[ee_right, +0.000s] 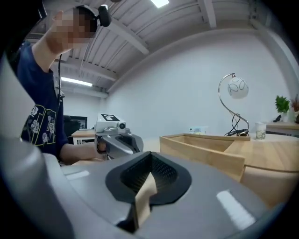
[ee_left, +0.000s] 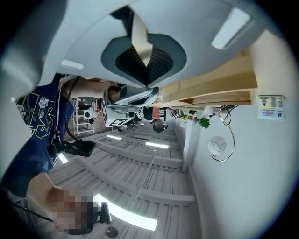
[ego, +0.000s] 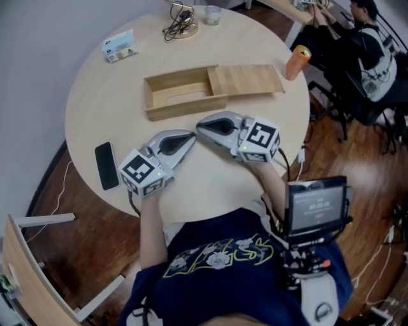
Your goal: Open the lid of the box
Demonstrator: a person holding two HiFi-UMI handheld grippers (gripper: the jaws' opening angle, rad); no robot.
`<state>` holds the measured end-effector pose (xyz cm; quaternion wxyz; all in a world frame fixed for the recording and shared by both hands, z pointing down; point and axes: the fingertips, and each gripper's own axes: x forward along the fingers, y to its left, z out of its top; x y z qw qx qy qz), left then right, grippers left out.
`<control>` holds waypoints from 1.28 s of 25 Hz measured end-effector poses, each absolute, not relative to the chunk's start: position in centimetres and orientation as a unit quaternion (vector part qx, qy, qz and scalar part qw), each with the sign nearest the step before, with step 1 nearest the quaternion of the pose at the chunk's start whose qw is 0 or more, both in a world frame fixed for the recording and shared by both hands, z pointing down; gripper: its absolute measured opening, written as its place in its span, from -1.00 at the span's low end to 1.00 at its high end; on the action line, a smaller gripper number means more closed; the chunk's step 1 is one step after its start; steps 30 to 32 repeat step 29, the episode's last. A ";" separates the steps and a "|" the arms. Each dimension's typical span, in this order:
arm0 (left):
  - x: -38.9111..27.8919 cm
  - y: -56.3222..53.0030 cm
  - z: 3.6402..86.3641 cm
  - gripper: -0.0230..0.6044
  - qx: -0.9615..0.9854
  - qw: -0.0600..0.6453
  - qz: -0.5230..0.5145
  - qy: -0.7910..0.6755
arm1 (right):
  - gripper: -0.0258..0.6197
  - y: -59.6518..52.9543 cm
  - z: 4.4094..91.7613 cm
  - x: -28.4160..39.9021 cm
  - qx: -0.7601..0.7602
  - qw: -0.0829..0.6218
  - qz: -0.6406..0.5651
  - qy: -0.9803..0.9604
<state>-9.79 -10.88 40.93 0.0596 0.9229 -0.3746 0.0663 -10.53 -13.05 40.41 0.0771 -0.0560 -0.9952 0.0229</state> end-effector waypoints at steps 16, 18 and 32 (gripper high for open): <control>-10.2 -10.8 40.7 -0.92 0.916 0.061 0.055 -0.392 | -0.93 -13.0 40.4 -10.1 -0.051 0.082 0.023 -0.995; -10.2 -10.9 40.6 -0.92 0.917 0.057 0.056 -0.392 | -0.94 -13.1 40.3 -10.2 -0.049 0.082 0.022 -0.995; -11.9 -9.2 40.8 -0.92 0.904 0.074 0.067 -0.416 | -0.93 -11.5 40.5 -11.9 -0.066 0.075 0.038 -0.994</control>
